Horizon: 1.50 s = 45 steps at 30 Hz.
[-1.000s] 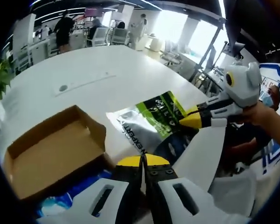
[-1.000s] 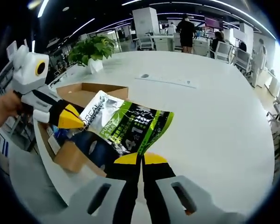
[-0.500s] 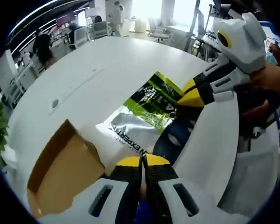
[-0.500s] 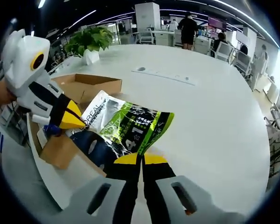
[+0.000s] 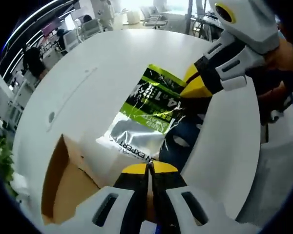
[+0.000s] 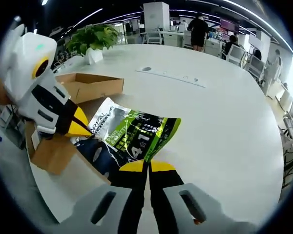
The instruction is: Operate the shoe box by opening the lid, removing the specified soft item, and placing it in the target area until the item is outside and the box remains undamaged.
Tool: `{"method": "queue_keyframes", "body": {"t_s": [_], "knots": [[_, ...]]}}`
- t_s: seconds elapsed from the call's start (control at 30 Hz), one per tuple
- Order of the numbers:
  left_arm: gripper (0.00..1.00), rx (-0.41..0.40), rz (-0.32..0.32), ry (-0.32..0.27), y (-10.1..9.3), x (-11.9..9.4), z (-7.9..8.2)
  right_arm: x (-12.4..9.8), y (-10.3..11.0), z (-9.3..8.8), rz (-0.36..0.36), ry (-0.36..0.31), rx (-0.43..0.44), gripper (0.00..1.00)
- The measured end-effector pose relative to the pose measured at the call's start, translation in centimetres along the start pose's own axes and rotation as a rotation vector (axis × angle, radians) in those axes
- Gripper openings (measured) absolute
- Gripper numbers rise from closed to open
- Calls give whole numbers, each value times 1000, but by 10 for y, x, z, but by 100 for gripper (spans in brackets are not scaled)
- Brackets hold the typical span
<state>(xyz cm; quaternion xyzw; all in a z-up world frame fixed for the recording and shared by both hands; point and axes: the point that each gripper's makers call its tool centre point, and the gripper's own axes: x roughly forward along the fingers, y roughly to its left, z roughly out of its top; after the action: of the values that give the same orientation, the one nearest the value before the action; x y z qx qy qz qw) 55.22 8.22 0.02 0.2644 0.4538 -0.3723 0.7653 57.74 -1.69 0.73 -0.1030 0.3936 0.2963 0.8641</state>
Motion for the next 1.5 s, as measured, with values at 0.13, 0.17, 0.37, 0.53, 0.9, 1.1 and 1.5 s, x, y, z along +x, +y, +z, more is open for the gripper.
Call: {"method": "queue_keyframes", "body": {"t_s": [0.13,0.17,0.37,0.53,0.9,1.1,1.5], "knots": [[0,42,5,23,-3,8,-1,9,-4,-7,-5,13,3,0],[0,56,11,25,-3,9,-1,11,-5,-8,-8,12,-1,0],[0,112,29,42,-3,19,2,16,-13,-14,-23,13,0,0],[0,174,46,60,-4,25,1,21,-16,-20,-22,15,13,0],[1,296,77,112,-4,32,-9,37,-17,-27,-39,24,-45,2],[4,291,81,124,-4,29,-12,36,-20,-28,-49,21,-80,7],[15,181,64,-19,-11,0,15,31,-23,-29,-65,26,-89,13]]}}
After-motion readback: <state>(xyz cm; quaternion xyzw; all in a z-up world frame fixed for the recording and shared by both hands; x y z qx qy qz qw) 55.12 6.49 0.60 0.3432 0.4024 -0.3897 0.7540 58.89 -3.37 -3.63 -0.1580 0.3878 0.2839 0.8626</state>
